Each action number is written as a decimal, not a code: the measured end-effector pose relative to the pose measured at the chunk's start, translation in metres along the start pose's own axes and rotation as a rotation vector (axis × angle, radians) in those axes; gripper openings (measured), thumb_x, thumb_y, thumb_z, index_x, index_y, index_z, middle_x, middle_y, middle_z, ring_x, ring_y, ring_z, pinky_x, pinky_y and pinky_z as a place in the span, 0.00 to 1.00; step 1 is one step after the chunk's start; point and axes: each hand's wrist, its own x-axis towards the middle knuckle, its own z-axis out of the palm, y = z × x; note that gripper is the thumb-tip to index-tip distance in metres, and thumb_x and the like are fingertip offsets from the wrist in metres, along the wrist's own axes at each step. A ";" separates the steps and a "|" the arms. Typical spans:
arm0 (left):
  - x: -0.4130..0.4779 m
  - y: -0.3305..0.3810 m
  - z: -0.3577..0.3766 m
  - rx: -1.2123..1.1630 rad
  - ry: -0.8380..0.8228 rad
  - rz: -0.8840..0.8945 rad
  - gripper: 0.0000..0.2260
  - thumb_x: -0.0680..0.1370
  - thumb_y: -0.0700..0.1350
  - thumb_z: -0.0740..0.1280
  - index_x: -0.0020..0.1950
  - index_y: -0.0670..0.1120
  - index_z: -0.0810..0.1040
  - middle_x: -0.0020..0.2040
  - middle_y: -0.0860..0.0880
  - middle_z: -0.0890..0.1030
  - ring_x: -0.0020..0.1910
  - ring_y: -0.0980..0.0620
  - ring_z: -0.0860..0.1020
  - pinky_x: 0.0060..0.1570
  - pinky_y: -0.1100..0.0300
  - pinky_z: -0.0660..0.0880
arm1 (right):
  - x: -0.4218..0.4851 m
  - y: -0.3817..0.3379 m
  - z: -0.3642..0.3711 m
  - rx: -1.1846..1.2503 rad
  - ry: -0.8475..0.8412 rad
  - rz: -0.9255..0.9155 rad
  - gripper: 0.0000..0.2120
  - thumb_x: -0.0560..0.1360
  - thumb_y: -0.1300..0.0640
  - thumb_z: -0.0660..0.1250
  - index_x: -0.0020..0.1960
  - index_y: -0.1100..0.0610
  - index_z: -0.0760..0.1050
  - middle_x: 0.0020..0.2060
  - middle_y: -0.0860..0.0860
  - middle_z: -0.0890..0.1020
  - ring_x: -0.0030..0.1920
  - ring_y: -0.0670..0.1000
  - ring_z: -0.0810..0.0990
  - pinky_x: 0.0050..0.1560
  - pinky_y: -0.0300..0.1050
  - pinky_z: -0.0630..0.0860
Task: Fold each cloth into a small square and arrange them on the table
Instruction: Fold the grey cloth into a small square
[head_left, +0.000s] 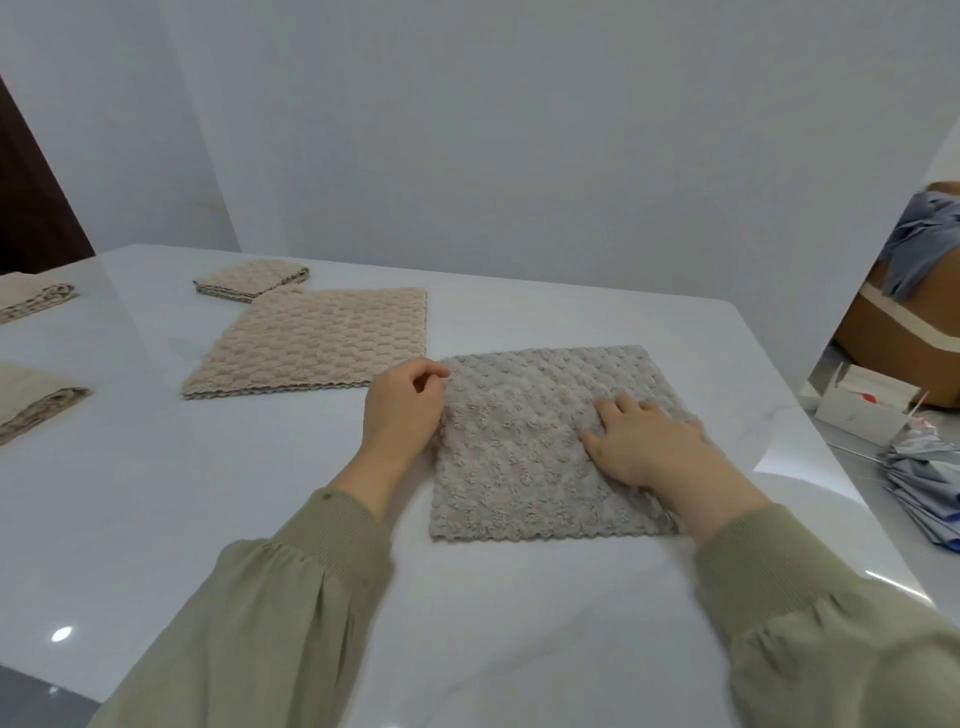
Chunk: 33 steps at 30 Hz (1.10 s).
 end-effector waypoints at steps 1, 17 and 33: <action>0.002 -0.002 0.001 -0.009 0.004 -0.005 0.11 0.76 0.37 0.61 0.44 0.48 0.82 0.39 0.53 0.81 0.41 0.49 0.79 0.45 0.55 0.77 | -0.003 -0.001 -0.005 -0.057 0.024 0.044 0.26 0.79 0.43 0.46 0.74 0.52 0.54 0.73 0.50 0.62 0.71 0.56 0.62 0.66 0.68 0.58; 0.043 -0.017 0.024 0.540 -0.281 0.254 0.12 0.78 0.46 0.64 0.59 0.49 0.80 0.62 0.48 0.77 0.69 0.49 0.65 0.66 0.53 0.63 | 0.031 0.008 -0.014 0.080 0.067 -0.006 0.26 0.79 0.40 0.48 0.69 0.54 0.65 0.68 0.54 0.70 0.67 0.57 0.69 0.62 0.54 0.68; 0.079 -0.023 0.057 0.664 -0.110 0.295 0.14 0.80 0.45 0.57 0.55 0.44 0.81 0.52 0.48 0.82 0.63 0.46 0.68 0.59 0.50 0.65 | 0.115 0.048 0.005 0.216 0.309 0.056 0.24 0.79 0.58 0.49 0.75 0.57 0.55 0.73 0.55 0.62 0.73 0.59 0.57 0.71 0.60 0.51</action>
